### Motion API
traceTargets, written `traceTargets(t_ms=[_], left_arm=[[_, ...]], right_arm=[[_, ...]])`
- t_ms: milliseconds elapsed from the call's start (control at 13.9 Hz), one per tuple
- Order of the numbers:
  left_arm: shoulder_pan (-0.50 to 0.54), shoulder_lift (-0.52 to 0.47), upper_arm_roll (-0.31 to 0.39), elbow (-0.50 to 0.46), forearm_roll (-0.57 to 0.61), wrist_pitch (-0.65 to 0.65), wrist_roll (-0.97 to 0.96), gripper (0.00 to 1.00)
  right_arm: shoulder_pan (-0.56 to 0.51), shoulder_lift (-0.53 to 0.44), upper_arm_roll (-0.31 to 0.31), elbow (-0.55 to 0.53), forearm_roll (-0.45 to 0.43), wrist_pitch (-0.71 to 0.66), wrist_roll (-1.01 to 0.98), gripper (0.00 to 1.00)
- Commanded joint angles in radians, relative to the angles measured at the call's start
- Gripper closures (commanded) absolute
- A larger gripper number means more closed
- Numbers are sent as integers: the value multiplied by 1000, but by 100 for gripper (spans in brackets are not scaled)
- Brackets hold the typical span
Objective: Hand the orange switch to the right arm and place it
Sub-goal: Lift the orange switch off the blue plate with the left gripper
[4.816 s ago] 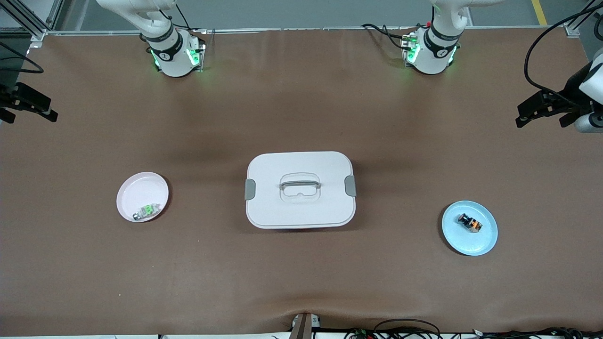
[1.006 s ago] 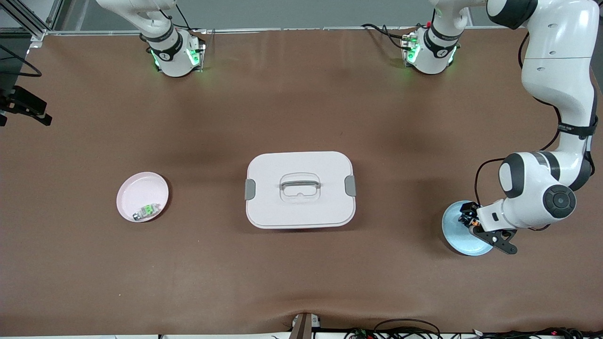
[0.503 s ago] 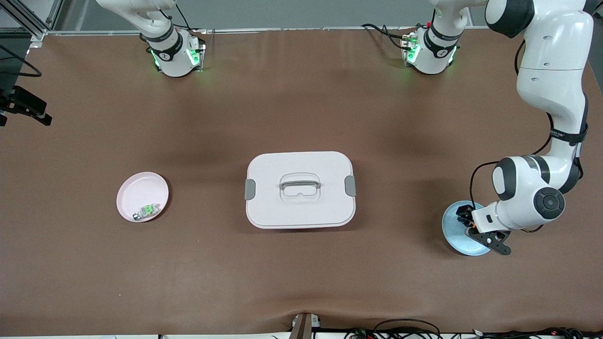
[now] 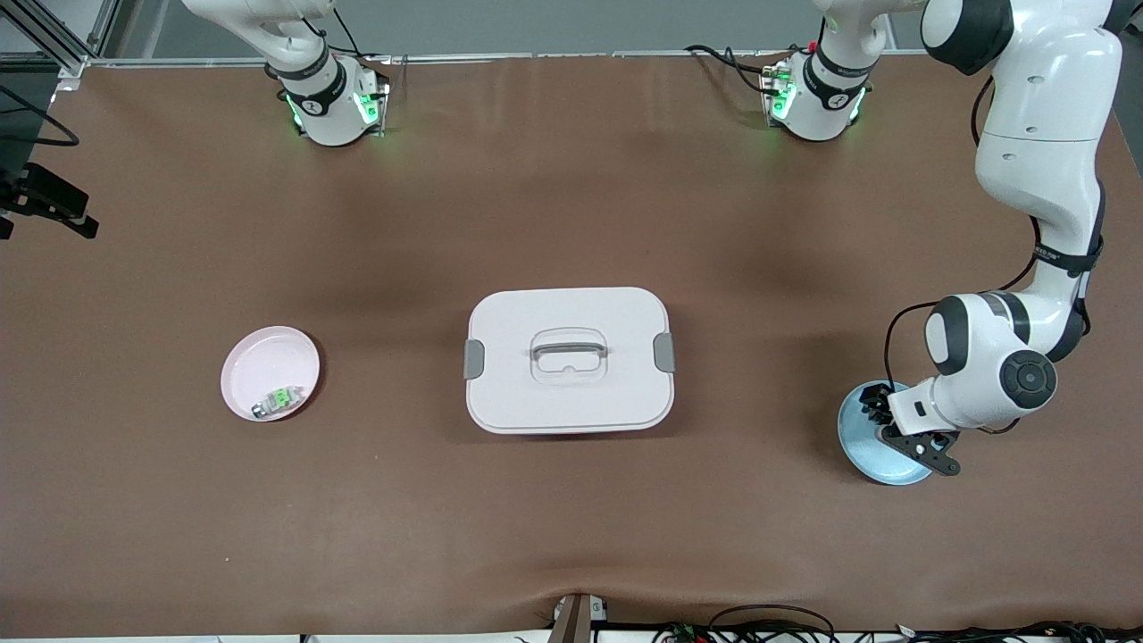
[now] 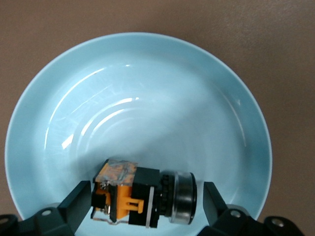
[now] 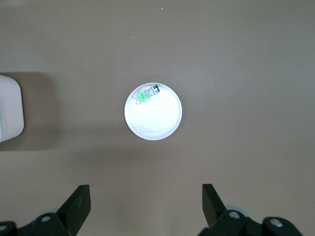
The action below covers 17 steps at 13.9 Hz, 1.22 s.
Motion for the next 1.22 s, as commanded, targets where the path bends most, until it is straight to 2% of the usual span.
traceTargets(t_ms=[0,72,144,288,359,431,575,719,1006,1150], left_arm=[[10,-11,-7,-17,13,18,14,0],[10,-11,-7,-17,11,18,14,5],[11,-11,-7,-15,8,18,14,20],[10,-11,-7,-12,5,18,11,42],[10,-13,-7,-12,2,18,9,49],[10,-13,-7,-12,0,18,5,60],[10,-14,-7,-11,-1,18,3,72],[10,-14,-7,-11,-3,18,-3,77],[2,-28,-8,-12,-4,6,-86,77],[-1,-68,-8,-12,-4,-44,-149,77]], right_arm=[[-8,-17,-1,-16,15,7,1,0],[-8,-17,-2,-16,15,8,1,0],[-12,-16,-2,-16,15,10,1,0],[-17,-16,-1,-16,15,13,1,0],[-17,-16,-1,-16,15,13,0,0],[-17,-16,-1,-15,15,13,0,0],[-17,-16,-1,-15,15,13,0,0],[-17,-16,-1,-16,15,14,0,0],[-17,-14,-1,-15,17,16,0,0],[-22,-16,-1,-15,17,14,-2,0]])
